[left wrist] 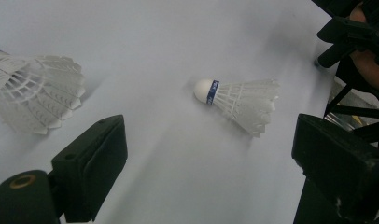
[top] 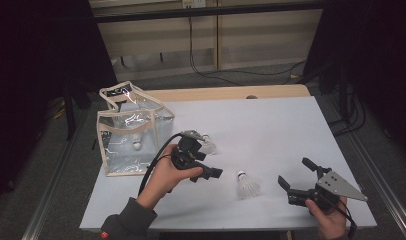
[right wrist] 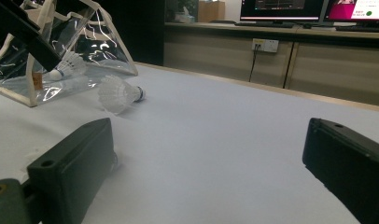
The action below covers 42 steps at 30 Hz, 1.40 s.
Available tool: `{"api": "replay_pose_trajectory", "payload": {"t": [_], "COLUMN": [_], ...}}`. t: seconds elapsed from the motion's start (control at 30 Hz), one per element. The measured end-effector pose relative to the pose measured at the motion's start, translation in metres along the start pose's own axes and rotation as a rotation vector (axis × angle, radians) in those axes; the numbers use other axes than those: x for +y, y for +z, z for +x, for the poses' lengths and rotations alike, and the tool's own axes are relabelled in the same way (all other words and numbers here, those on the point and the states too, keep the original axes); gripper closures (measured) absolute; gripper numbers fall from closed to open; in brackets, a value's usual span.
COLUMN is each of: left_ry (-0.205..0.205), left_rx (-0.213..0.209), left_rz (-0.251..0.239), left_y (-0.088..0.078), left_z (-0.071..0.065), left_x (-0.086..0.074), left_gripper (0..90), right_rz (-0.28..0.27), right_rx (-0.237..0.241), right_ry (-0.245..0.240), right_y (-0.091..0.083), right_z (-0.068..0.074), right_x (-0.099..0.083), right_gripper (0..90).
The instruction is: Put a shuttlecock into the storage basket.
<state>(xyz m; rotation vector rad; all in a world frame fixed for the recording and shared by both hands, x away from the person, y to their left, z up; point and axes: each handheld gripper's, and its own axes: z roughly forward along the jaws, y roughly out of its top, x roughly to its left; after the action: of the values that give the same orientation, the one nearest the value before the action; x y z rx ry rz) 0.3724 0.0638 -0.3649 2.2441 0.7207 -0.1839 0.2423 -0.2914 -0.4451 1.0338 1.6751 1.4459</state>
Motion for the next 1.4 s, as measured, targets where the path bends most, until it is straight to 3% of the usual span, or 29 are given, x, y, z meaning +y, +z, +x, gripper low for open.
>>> {"api": "replay_pose_trajectory", "payload": {"t": [1.4], "left_ry": [0.054], "left_rx": [-0.039], "left_rz": [0.024], "left_y": [0.037], "left_z": [-0.019], "left_x": [-0.006], "left_gripper": [6.2], "right_rz": [-0.002], "right_rx": [0.002], "right_ry": [0.001], "right_y": [0.0], "right_z": [0.0], "right_x": [0.001], "right_gripper": [2.2]}}
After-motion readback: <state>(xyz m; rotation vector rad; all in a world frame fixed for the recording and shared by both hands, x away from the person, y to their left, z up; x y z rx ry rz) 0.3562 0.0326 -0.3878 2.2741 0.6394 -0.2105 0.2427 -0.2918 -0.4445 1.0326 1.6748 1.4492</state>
